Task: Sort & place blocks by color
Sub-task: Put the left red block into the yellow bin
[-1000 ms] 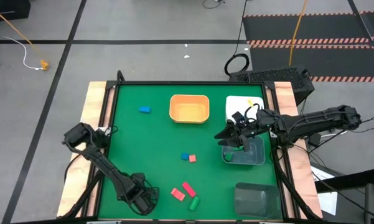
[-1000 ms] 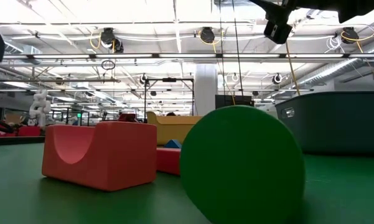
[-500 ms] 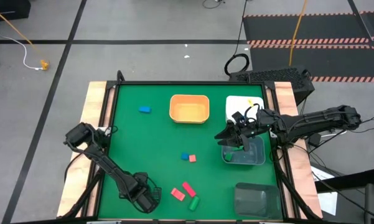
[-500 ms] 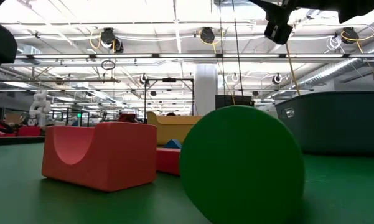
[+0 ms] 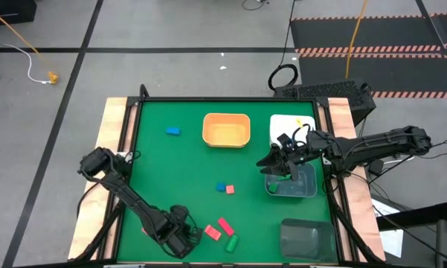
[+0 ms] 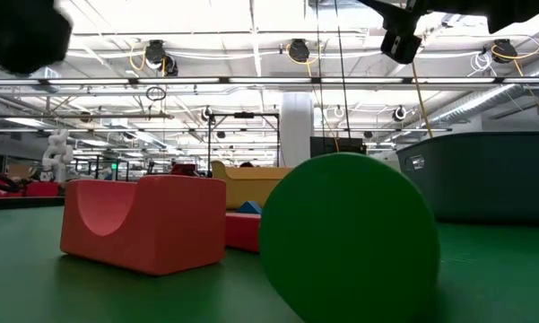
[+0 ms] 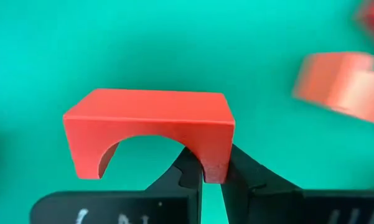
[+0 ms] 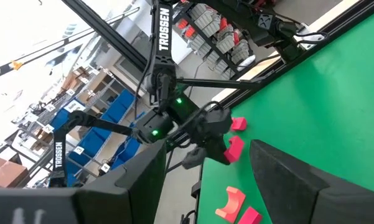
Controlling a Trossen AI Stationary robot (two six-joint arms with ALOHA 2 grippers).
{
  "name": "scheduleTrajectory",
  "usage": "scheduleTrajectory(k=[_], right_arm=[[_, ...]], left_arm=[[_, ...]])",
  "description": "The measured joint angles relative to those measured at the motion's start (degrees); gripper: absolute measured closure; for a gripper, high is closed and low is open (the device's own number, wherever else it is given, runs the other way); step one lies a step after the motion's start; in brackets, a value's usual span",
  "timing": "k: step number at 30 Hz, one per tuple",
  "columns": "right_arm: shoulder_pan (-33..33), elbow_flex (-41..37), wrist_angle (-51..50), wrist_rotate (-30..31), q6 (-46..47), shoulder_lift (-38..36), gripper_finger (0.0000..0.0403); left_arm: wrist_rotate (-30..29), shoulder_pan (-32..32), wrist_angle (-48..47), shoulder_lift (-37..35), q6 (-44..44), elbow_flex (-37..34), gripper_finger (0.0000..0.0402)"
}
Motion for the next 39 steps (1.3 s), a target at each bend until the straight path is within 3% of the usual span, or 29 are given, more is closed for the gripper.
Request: scheduleTrajectory(k=[6,14,30,39], right_arm=[[-0.02,0.0,0.01,0.01,0.01,0.0,0.0181],[-0.02,0.0,0.0,0.02,0.1,0.0,0.0181],[-0.13,0.0,0.04,0.57,0.44,0.0,0.0181],[-1.32,0.0,-0.91,10.3,-1.23,0.02,0.0181]], left_arm=[[-10.29,3.97,-0.1,-0.09,10.99,4.33,0.0371],[-13.46,13.45,3.78,-0.2,34.86,9.91,0.0371],[-7.54,29.42,20.55,-1.33,76.31,11.45,0.0371],[-2.77,33.83,20.92,-3.73,96.01,11.45,0.0371]])
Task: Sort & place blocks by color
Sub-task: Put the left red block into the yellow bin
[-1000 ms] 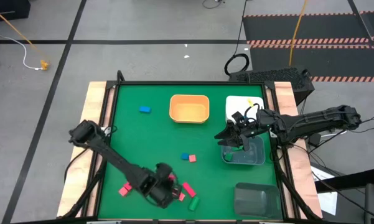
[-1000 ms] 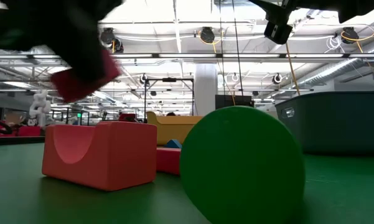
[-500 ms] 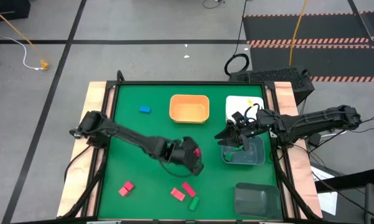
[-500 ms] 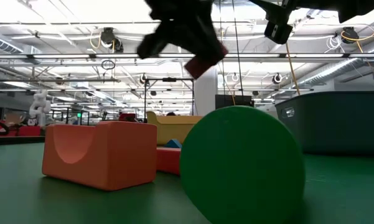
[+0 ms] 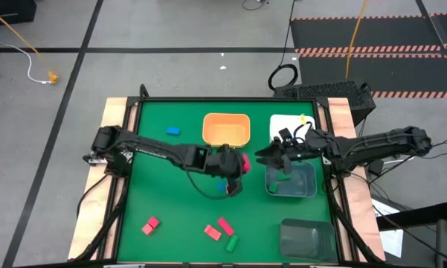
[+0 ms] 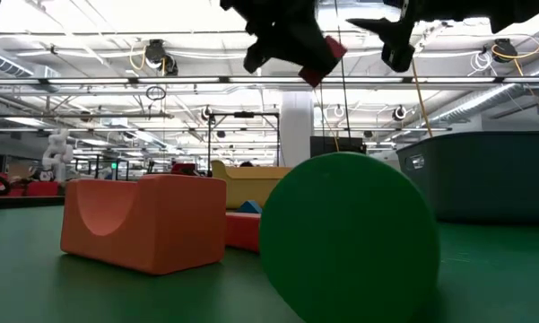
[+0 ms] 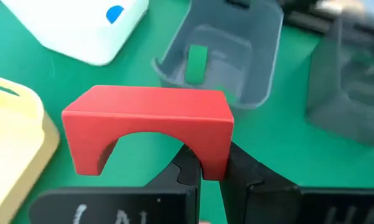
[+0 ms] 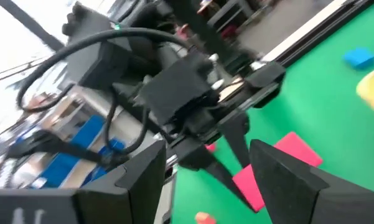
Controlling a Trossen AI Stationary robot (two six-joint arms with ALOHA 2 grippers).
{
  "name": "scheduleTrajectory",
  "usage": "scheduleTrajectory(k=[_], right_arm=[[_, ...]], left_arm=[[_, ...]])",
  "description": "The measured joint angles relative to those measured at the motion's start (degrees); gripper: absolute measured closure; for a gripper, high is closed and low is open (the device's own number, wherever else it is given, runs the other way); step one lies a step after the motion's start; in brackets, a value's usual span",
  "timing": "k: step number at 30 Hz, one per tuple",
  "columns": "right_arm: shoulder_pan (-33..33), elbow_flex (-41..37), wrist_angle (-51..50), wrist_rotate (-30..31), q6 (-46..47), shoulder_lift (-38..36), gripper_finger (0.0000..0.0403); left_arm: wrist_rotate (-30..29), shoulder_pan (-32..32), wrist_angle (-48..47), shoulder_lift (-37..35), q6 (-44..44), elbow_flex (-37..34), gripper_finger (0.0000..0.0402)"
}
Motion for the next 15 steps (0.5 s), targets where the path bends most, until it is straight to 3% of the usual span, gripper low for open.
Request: scheduleTrajectory(k=[4,10,15], right_arm=[[-2.26,0.0,0.05,3.32,-0.25,0.0,0.0181],[-5.55,0.0,-0.21,8.48,-0.27,0.0,0.0181],[-7.37,-0.43,-1.46,15.85,-0.08,0.34,0.0181]], left_arm=[[4.03,2.7,-1.77,-0.79,4.8,0.02,0.0371],[8.82,7.89,-13.34,-4.07,10.72,-0.74,0.0371],[10.01,12.81,-13.98,-8.27,19.82,-4.73,0.0371]])
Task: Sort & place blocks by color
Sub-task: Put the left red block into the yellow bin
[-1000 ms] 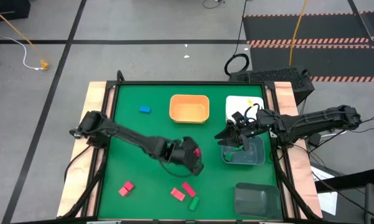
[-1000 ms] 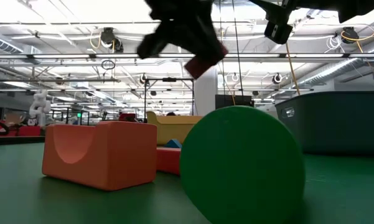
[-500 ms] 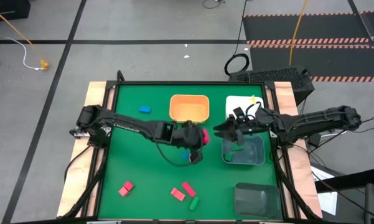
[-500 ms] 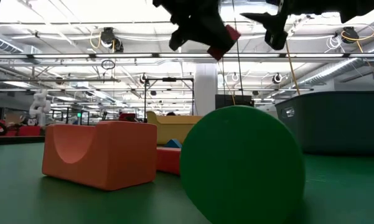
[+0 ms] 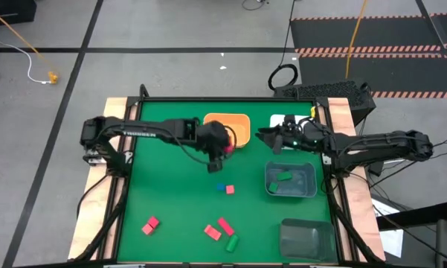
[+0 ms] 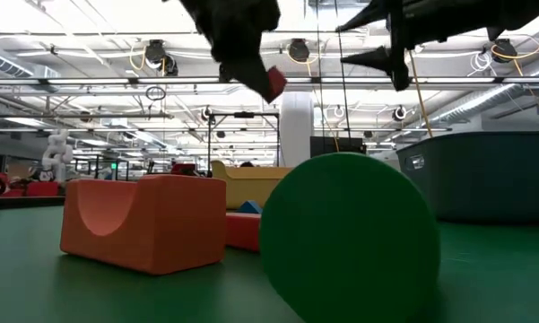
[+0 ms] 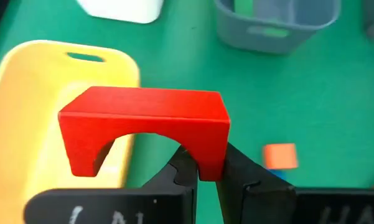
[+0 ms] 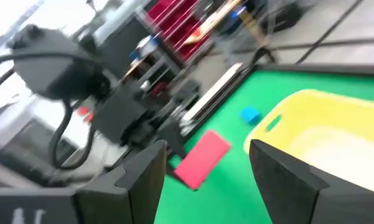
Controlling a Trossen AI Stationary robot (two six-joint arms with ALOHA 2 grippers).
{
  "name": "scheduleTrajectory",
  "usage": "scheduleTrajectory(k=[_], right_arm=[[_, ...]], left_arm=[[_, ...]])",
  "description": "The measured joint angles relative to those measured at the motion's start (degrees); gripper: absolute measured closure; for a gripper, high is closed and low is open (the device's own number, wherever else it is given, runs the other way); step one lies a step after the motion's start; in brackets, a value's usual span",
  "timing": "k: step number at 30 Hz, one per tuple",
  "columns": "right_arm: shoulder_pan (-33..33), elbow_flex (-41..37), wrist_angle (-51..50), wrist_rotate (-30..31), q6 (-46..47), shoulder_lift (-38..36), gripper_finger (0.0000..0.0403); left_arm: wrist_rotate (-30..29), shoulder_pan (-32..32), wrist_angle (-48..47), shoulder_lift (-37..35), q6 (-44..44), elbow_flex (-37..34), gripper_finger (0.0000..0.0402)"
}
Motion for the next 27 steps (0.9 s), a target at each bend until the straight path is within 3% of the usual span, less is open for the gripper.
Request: scheduleTrajectory(k=[3,9,18,27], right_arm=[[-0.84,-0.99,0.01,3.82,0.27,0.9,0.0181],[-2.24,-1.53,0.2,7.27,4.84,4.53,0.0181],[-3.43,-1.52,0.92,8.49,10.49,8.88,0.0181],[-3.43,-1.52,1.15,8.91,10.78,9.23,0.0181]], left_arm=[[1.08,3.57,3.18,-1.6,4.29,-3.71,0.0368],[9.26,10.56,13.8,-2.08,8.31,-11.29,0.0366],[11.78,18.15,24.4,-2.12,8.35,-19.75,0.0364],[12.25,19.41,25.9,-1.88,7.48,-24.06,0.0362]])
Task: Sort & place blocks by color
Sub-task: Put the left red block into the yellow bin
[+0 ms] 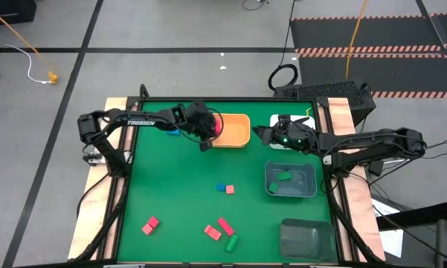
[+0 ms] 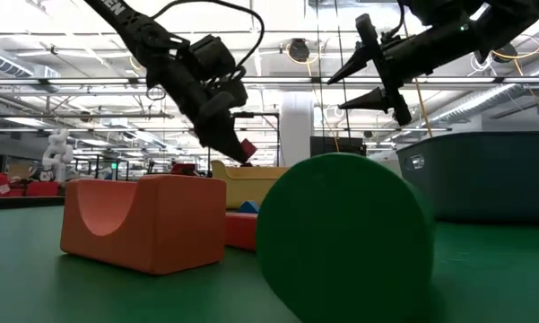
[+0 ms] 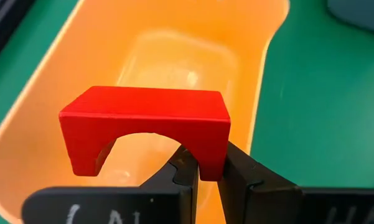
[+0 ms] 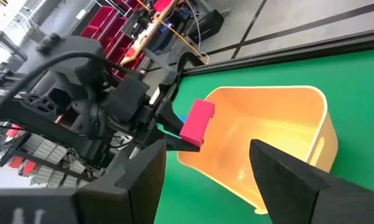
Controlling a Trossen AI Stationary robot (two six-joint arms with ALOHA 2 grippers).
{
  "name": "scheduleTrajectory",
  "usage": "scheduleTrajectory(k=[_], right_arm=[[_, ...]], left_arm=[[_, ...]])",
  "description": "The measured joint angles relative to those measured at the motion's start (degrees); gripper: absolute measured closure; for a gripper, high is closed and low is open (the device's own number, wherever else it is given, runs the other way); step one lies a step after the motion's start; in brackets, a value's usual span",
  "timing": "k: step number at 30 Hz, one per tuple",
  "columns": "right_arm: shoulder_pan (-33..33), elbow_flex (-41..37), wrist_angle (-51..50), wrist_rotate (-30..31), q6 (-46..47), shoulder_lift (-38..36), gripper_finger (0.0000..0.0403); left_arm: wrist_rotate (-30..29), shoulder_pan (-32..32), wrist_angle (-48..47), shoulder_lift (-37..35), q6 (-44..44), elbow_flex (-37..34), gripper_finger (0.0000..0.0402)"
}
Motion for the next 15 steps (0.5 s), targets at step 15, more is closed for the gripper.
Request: scheduleTrajectory(k=[15], right_arm=[[0.0,0.0,0.0,-0.17,0.14,-0.02,0.0181]], left_arm=[[-0.04,-0.22,5.28,-0.23,-7.81,-1.31,0.0266]])
